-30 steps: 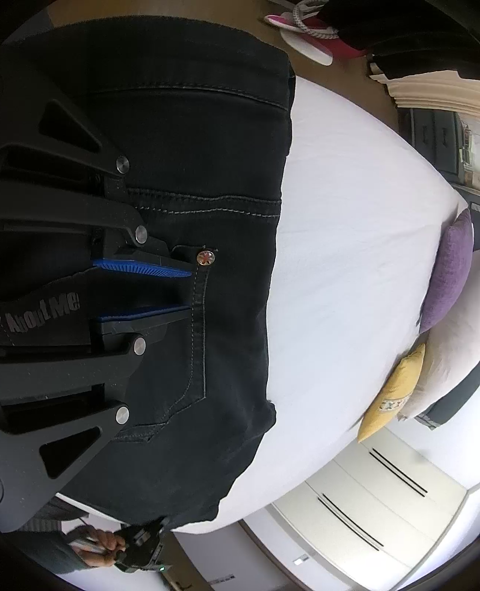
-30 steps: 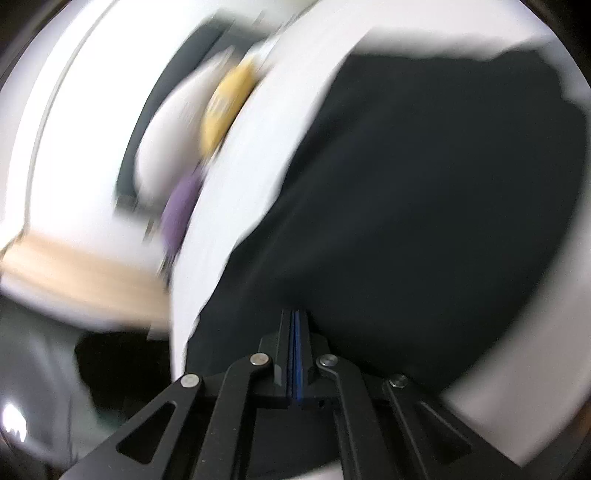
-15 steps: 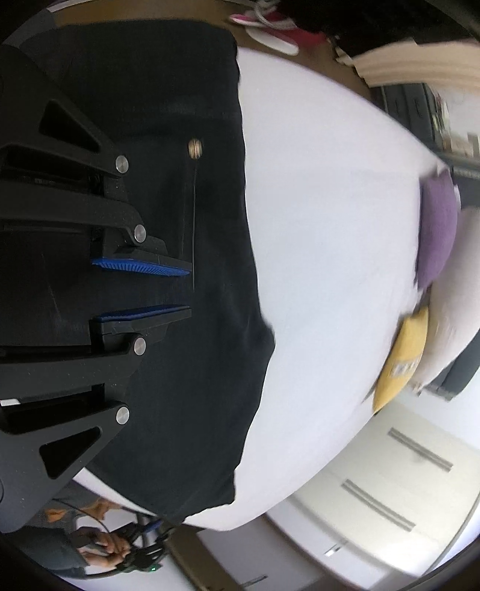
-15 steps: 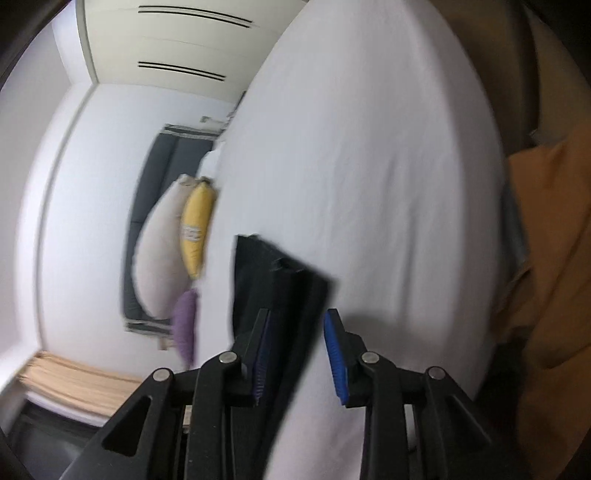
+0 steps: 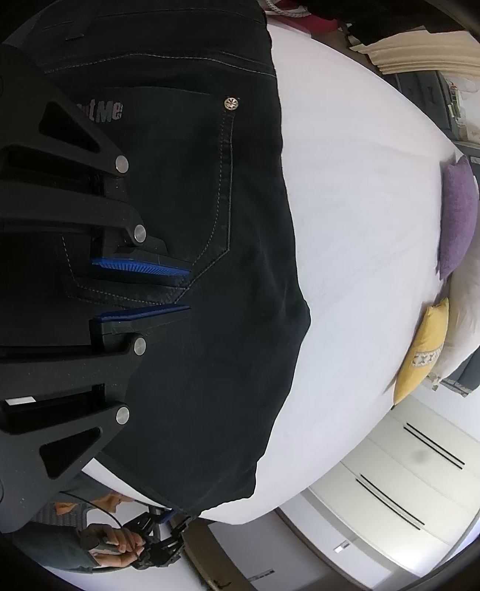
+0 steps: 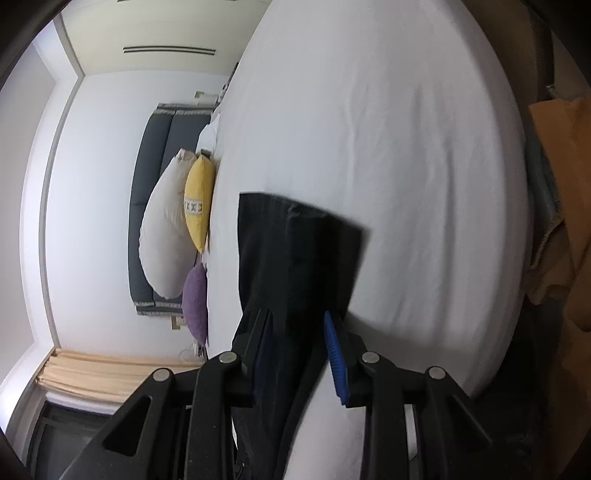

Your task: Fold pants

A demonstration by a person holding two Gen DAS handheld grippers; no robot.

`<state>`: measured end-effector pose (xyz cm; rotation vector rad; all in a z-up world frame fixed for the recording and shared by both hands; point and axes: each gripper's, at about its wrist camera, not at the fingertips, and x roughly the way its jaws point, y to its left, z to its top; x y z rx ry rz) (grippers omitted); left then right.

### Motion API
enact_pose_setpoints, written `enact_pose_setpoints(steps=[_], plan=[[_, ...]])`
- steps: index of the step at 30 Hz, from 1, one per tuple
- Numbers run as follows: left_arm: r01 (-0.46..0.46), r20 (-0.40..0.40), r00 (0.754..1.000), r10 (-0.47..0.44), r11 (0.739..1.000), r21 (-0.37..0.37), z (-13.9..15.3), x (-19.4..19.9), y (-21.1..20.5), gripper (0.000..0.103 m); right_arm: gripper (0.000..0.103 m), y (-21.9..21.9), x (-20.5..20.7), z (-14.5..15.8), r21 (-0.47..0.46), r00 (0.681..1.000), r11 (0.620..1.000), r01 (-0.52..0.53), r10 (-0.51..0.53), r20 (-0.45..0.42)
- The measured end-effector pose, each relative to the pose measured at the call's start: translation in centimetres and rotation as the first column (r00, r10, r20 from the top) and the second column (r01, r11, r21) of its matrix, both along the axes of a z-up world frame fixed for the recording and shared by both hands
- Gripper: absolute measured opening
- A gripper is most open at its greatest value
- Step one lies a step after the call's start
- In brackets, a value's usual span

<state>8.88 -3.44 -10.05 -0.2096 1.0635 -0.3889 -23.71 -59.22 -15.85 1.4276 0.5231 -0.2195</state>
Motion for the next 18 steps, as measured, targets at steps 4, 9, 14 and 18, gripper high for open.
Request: enact_pose_setpoints(steps=[4, 9, 14, 18], plan=[[0.01, -0.011, 1.0, -0.01, 1.0, 0.002, -0.6, -0.3, -0.1, 0.016, 0.033, 1.1, 1.5, -0.2, 0.004, 0.999, 0.999, -0.035, 0.035, 0.008], [0.017, -0.022, 1.0, -0.017, 1.0, 0.007, -1.0, -0.2, -0.4, 0.016, 0.005, 2.3, 3.2, 0.0, -0.041, 0.997, 0.997, -0.07, 0.069, -0.027], [0.021, -0.018, 1.0, -0.021, 1.0, 0.006, -0.9, 0.0, -0.5, 0.016, 0.004, 2.4, 2.3, 0.4, -0.063, 0.999, 0.997, -0.04, 0.039, -0.025], [0.029, -0.011, 1.0, -0.028, 1.0, 0.004, -0.8, 0.1, -0.6, 0.016, 0.004, 2.9, 2.0, 1.2, -0.103, 1.0, 0.994, -0.024, 0.022, -0.022]])
